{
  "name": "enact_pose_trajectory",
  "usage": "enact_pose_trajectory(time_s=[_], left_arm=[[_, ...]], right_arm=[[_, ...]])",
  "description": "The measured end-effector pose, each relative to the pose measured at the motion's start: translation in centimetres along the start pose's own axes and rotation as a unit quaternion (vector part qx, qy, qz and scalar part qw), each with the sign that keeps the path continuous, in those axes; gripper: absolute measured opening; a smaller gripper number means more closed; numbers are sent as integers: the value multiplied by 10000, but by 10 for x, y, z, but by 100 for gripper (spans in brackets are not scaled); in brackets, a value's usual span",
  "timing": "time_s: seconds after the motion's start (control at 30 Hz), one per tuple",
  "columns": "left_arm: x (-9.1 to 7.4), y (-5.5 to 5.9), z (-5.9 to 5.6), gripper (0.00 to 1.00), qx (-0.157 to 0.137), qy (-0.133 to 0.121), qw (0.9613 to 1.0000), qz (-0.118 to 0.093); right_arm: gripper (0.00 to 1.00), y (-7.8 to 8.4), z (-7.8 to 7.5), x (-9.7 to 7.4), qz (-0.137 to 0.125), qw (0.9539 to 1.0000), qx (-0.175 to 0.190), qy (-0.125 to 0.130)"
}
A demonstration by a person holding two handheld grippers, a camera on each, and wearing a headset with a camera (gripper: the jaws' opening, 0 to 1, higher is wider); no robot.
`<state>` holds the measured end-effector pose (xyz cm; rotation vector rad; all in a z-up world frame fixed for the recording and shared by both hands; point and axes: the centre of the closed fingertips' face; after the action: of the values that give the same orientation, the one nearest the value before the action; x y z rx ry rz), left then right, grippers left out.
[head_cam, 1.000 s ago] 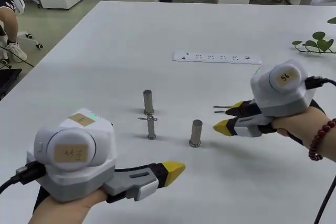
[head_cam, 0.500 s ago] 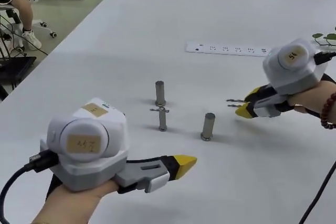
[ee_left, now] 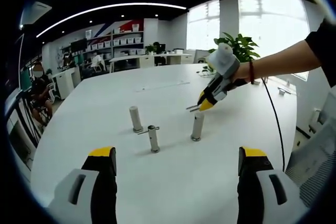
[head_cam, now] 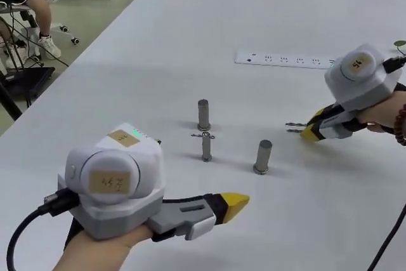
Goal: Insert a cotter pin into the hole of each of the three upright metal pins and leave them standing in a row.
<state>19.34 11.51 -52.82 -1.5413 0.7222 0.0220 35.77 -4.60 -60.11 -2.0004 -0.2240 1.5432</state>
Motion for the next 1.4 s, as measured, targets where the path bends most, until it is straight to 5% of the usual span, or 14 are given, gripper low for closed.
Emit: enact_pose_trajectory(time_s=[0.77,1.13,1.4], left_arm=[[1,-3,0,93,-56,41,9999,-75],[1,-3,0,91,-5,23,10000,-46],[-1,-3,1,89,-9,26,10000,-44]], right_arm=[[2,15,8,-2,650,9970,-70,-414],[0,16,10,-3,978,9940,-378,-299],[0,13,7,-8,807,9957,-440,-136]])
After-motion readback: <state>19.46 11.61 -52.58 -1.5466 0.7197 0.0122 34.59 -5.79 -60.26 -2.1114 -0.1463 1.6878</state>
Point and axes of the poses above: the centre of the closed fingertips' face, and the gripper's own axes: x roughly forward along the fingers, z roughly to its left, y roughly out of its underside, and after that the axes turned 6 degrees about -x, right-handed
